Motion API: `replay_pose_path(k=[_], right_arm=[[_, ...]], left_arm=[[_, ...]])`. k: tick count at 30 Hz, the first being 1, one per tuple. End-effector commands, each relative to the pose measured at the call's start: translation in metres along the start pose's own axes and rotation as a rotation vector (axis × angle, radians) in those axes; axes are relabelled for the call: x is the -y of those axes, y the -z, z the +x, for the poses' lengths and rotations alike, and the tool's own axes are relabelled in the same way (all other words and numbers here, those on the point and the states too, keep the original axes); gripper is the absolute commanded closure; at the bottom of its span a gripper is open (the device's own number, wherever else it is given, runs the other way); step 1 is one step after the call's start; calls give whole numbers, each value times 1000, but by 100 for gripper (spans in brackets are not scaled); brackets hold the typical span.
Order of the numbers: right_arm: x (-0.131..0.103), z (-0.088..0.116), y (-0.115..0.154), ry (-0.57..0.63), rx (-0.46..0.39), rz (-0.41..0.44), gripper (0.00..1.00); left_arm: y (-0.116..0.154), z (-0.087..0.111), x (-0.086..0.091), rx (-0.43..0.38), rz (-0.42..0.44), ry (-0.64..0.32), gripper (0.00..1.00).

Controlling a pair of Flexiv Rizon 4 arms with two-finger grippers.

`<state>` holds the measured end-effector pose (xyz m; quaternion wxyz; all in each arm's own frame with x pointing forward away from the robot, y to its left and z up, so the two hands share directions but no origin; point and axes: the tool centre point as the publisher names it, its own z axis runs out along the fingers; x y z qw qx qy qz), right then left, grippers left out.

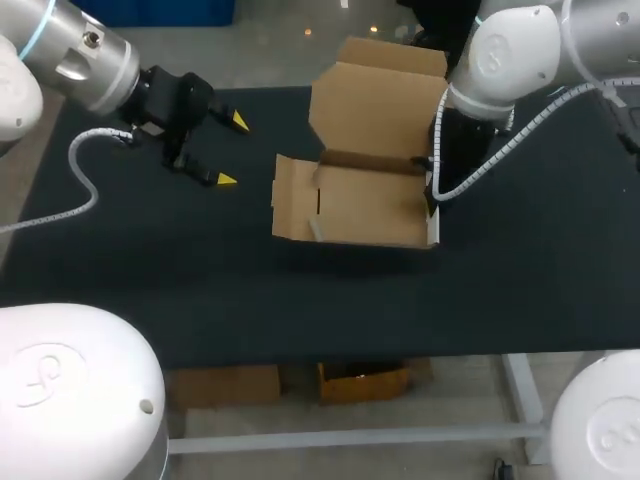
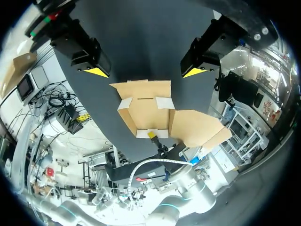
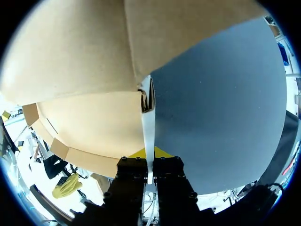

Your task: Assemble the packaging by folding the flat box into shape, placing the metal phone stand inside, and closing the box properly

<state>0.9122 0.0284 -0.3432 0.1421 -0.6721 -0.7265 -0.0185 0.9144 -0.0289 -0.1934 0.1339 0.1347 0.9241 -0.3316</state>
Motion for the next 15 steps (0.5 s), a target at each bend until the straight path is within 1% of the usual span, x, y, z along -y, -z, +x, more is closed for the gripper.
replay_pose_path(k=[1,7,11,15], right_arm=[[0,6,-3,-18,33,94,100],[13,0,-14,-63,34,133,100],[22,-5,-18,-75,26,151,100],[28,-7,-20,-83,37,171,100]], left_arm=[[0,0,-1,-1,-9,5,0],[-3,0,-6,-6,-20,2,0],[-4,-1,-8,-11,-31,-1,0],[-6,-1,-10,-12,-51,-3,0]])
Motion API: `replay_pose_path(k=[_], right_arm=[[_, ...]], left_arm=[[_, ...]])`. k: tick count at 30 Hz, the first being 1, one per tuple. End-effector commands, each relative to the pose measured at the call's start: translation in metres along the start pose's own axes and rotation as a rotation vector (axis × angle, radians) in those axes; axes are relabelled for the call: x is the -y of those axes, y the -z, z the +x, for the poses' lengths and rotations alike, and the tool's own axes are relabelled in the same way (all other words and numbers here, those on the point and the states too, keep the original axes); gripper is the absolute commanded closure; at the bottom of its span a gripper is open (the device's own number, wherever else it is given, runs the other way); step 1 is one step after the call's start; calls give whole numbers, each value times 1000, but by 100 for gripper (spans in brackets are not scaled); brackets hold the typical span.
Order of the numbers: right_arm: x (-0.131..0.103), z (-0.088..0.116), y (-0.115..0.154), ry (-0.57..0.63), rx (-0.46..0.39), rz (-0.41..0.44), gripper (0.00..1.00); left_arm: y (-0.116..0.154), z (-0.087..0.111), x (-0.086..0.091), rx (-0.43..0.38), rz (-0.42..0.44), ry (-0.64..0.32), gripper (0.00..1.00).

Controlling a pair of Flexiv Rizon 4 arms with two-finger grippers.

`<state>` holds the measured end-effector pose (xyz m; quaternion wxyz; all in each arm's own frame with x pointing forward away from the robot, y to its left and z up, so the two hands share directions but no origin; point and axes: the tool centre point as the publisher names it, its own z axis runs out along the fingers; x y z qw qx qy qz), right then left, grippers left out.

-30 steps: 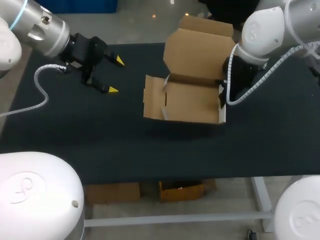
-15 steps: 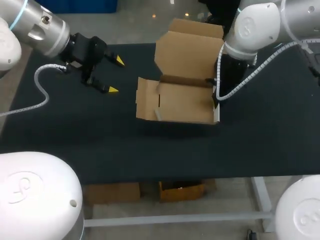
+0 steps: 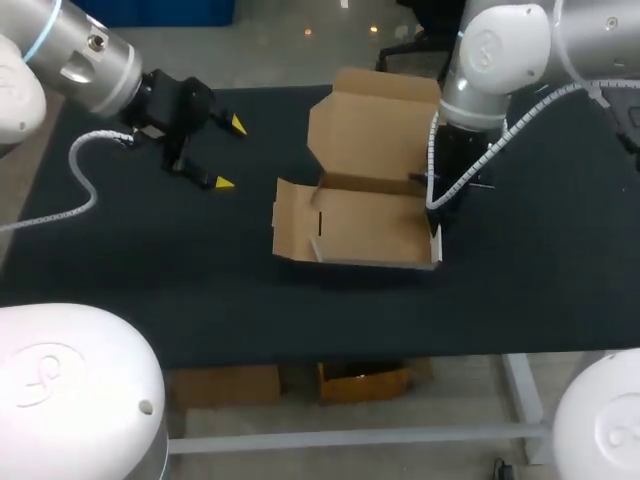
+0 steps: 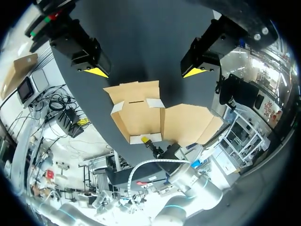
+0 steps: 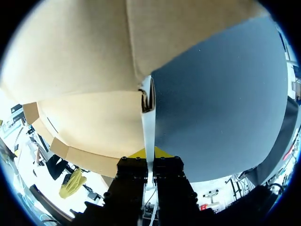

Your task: Assemble the packaging by folding the flat box into shape, placing the metal phone stand inside, and closing the box properly

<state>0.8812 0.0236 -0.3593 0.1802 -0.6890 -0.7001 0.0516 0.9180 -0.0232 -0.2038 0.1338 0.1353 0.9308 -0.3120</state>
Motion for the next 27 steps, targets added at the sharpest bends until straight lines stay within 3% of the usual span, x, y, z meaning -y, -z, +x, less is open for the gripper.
replay_pose_path(k=[1,27], right_arm=[[0,-1,0,-6,10,26,100],[14,-14,-21,-104,8,111,100]], left_arm=[[-2,-2,0,-4,-15,3,0],[-11,3,-18,-99,-26,90,0]])
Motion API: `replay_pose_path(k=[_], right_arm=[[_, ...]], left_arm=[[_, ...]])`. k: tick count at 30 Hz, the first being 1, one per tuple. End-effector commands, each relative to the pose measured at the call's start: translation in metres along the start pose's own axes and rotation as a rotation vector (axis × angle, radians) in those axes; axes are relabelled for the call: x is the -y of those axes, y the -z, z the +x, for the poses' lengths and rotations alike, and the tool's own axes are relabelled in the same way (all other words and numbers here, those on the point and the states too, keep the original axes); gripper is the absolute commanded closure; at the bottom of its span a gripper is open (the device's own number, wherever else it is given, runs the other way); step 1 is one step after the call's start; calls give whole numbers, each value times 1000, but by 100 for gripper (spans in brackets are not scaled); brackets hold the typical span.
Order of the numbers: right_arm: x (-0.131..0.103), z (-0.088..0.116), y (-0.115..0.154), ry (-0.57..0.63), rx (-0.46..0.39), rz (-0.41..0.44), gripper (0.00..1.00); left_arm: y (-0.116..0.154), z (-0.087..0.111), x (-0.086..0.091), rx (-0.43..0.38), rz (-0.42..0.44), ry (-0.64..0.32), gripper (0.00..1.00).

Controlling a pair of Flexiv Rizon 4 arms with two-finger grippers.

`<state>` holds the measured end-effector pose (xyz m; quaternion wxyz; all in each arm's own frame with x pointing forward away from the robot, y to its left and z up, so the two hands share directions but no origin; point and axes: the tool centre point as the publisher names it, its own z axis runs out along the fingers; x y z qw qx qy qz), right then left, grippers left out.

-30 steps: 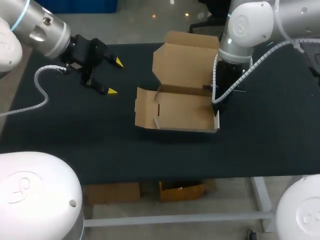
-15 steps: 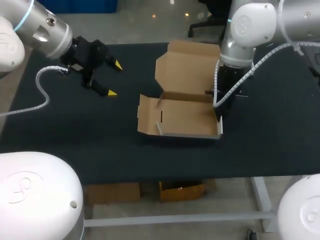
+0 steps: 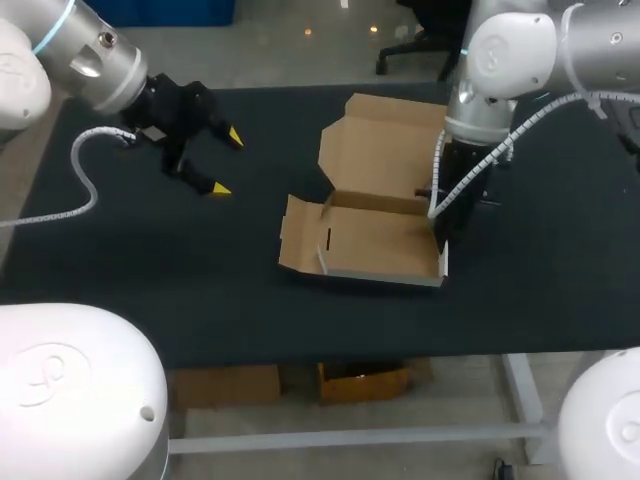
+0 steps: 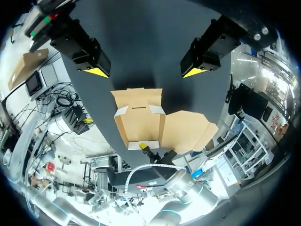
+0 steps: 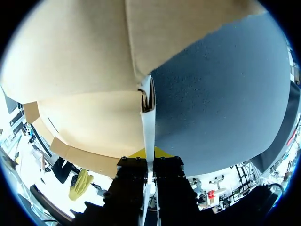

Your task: Assemble the packaging by folding the flat box into shape, placing the metal phone stand inside, and closing the box properly

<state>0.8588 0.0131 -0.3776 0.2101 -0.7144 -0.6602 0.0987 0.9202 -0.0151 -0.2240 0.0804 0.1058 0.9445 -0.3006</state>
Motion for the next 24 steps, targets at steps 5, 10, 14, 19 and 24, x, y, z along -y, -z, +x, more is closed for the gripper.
replay_pose_path(k=[5,10,14,19,24], right_arm=[[-2,1,2,1,3,9,100],[-2,1,2,1,3,9,100],[-5,8,3,-3,35,55,100],[-2,10,1,-27,61,103,100],[0,7,-1,-31,84,134,100]], left_arm=[[0,-3,0,-11,-3,1,0],[0,-3,0,-11,-3,1,0],[0,-3,0,-11,-3,1,0],[0,-3,0,-11,-3,1,0],[0,-3,0,-11,-3,1,0]])
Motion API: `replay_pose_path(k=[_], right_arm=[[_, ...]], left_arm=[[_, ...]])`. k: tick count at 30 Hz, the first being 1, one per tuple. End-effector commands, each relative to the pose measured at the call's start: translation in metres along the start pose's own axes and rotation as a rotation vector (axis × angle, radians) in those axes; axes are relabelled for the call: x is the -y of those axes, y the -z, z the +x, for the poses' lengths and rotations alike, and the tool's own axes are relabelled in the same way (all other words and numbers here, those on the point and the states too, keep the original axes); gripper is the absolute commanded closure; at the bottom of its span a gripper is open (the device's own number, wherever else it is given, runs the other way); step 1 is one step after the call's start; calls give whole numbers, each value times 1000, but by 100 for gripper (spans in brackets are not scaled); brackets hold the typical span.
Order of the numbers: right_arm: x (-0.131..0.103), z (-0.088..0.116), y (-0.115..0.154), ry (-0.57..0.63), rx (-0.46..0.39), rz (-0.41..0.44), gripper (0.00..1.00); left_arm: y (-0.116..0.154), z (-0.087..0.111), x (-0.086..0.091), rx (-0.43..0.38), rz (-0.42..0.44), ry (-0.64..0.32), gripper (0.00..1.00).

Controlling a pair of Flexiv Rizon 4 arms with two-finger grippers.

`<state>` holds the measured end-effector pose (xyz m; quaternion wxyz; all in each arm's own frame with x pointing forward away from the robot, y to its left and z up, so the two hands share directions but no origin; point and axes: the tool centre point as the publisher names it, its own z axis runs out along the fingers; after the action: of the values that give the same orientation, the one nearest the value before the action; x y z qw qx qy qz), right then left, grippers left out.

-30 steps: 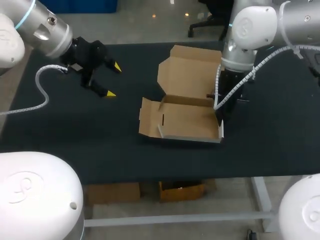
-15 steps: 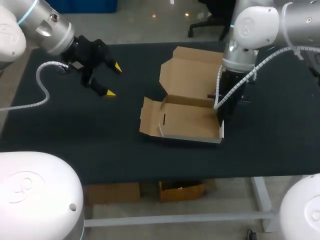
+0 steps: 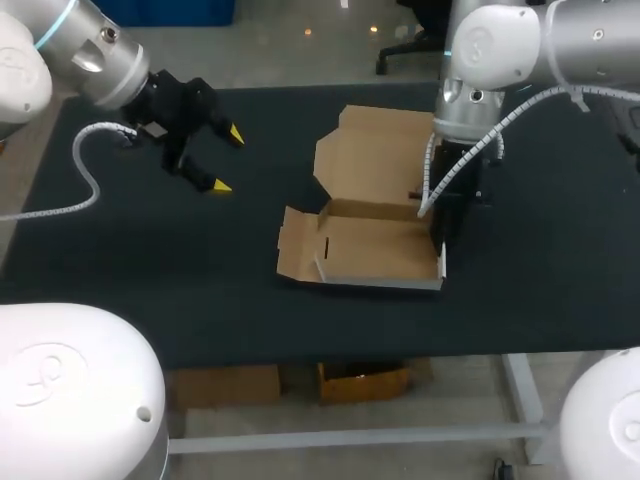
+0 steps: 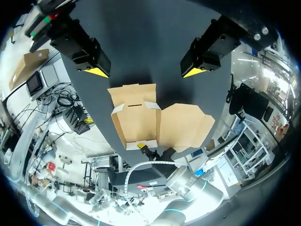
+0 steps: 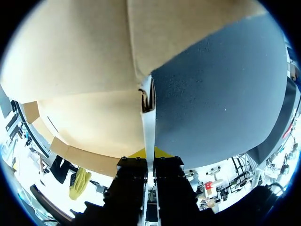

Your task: Assemble the packaging by folding the flat box into shape, placing the metal phone stand inside, and closing the box properly

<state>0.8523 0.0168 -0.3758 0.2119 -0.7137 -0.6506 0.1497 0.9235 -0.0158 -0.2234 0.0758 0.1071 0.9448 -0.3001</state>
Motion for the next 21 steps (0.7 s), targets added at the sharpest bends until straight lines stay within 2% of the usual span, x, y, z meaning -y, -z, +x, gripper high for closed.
replay_pose_path(k=[1,21], right_arm=[[-6,3,0,12,20,69,100],[-2,-3,-13,41,71,68,100]], left_arm=[[1,0,0,-1,-3,0,0],[1,0,0,-1,-3,0,0]])
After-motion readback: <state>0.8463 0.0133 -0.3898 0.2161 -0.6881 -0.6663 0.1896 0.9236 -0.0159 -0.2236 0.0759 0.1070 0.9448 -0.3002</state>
